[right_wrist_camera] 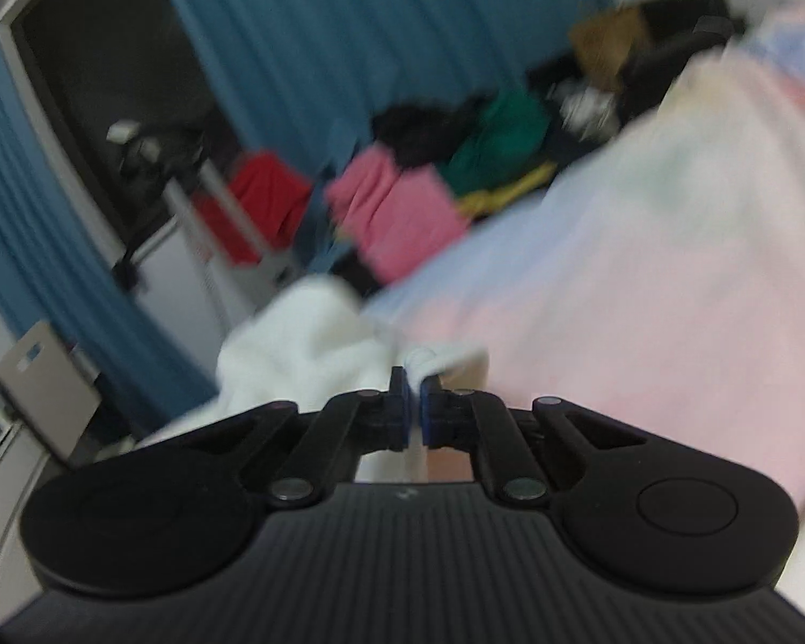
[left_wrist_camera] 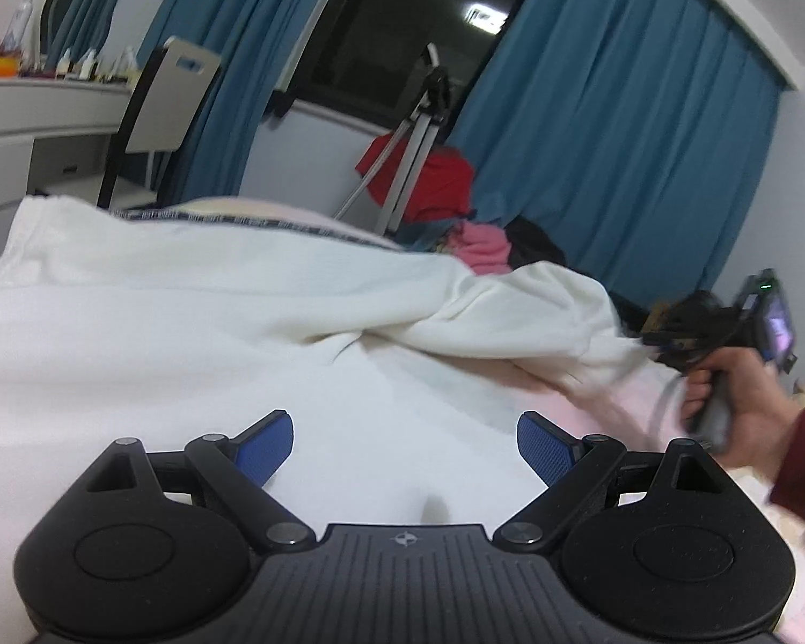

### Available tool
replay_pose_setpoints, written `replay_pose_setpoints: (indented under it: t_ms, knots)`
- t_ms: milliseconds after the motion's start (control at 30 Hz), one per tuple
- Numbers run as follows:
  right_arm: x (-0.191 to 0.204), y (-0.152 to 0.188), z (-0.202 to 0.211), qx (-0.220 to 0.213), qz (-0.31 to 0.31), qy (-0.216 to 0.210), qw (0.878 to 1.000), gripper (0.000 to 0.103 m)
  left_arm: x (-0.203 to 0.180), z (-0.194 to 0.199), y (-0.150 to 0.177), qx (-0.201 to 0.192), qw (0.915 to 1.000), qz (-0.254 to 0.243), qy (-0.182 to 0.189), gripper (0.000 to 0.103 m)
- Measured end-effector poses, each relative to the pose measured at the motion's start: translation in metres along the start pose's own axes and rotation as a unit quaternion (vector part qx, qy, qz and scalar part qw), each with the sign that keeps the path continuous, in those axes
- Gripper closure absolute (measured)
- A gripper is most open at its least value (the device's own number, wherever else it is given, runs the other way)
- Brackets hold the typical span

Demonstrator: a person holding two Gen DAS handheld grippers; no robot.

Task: Fold clothes
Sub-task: 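Pull the pant leg away from the waistband with the right tool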

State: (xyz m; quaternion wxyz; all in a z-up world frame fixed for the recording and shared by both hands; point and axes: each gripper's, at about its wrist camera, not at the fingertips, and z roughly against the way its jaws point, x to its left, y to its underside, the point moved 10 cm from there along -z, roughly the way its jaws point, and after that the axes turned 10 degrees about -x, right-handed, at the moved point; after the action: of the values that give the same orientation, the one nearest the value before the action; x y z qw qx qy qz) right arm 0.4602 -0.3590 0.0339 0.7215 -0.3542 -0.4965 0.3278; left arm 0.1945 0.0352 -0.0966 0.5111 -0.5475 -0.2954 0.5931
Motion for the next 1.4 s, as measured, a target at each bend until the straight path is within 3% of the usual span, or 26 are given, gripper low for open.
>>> replay_pose_setpoints:
  t_ms: [100, 267, 400, 500, 600, 833, 967, 1000, 1033, 1067, 1133, 1233, 1400]
  knots:
    - [-0.025, -0.066, 0.016, -0.039, 0.023, 0.026, 0.999, 0.096, -0.007, 0.007, -0.007, -0.008, 0.9999, -0.011, 0.000, 0.011]
    - [-0.050, -0.159, 0.032, -0.066, 0.055, 0.066, 0.994, 0.096, -0.015, 0.018, -0.020, -0.021, 0.9995, -0.025, -0.002, 0.011]
    - [-0.061, -0.208, 0.037, -0.091, 0.083, 0.094, 0.988, 0.096, -0.013, 0.021, -0.023, -0.021, 0.9996, -0.018, -0.008, 0.011]
    - [-0.081, -0.220, 0.027, -0.087, 0.076, 0.114, 0.987, 0.096, -0.011, 0.022, -0.022, -0.017, 0.9997, -0.014, -0.013, 0.011]
    - [-0.115, -0.198, 0.012, -0.071, 0.071, 0.127, 0.987, 0.096, -0.011, 0.021, -0.019, -0.013, 0.9996, -0.020, -0.014, 0.011]
    - [-0.213, -0.103, -0.010, -0.029, 0.030, 0.172, 0.984, 0.095, -0.004, 0.005, -0.004, 0.013, 0.9992, -0.029, -0.022, 0.011]
    - [-0.237, -0.075, -0.004, -0.014, -0.006, 0.176, 0.984, 0.092, -0.003, 0.001, 0.000, 0.019, 0.9990, -0.032, -0.023, 0.011]
    - [-0.239, -0.073, 0.000, -0.013, -0.019, 0.174, 0.985, 0.092, -0.003, 0.001, 0.001, 0.020, 0.9989, -0.035, -0.024, 0.011]
    - [-0.241, -0.071, 0.004, -0.012, -0.031, 0.171, 0.985, 0.080, -0.004, 0.001, 0.000, 0.021, 0.9988, -0.037, -0.024, 0.011]
    - [-0.240, -0.071, 0.012, -0.016, -0.044, 0.169, 0.985, 0.061, -0.004, 0.001, 0.000, 0.022, 0.9987, -0.039, -0.024, 0.011]
    - [-0.233, -0.078, 0.034, -0.050, -0.063, 0.166, 0.983, 0.042, -0.007, 0.003, 0.001, 0.024, 0.9988, -0.038, -0.022, 0.011]
    - [-0.215, -0.080, 0.060, -0.073, -0.060, 0.146, 0.985, 0.040, -0.013, 0.009, 0.000, 0.024, 0.9989, -0.037, -0.015, 0.011]
    - [-0.179, -0.043, 0.062, 0.003, -0.051, 0.075, 0.996, 0.041, -0.023, 0.018, 0.002, 0.029, 0.9992, -0.027, -0.001, 0.011]
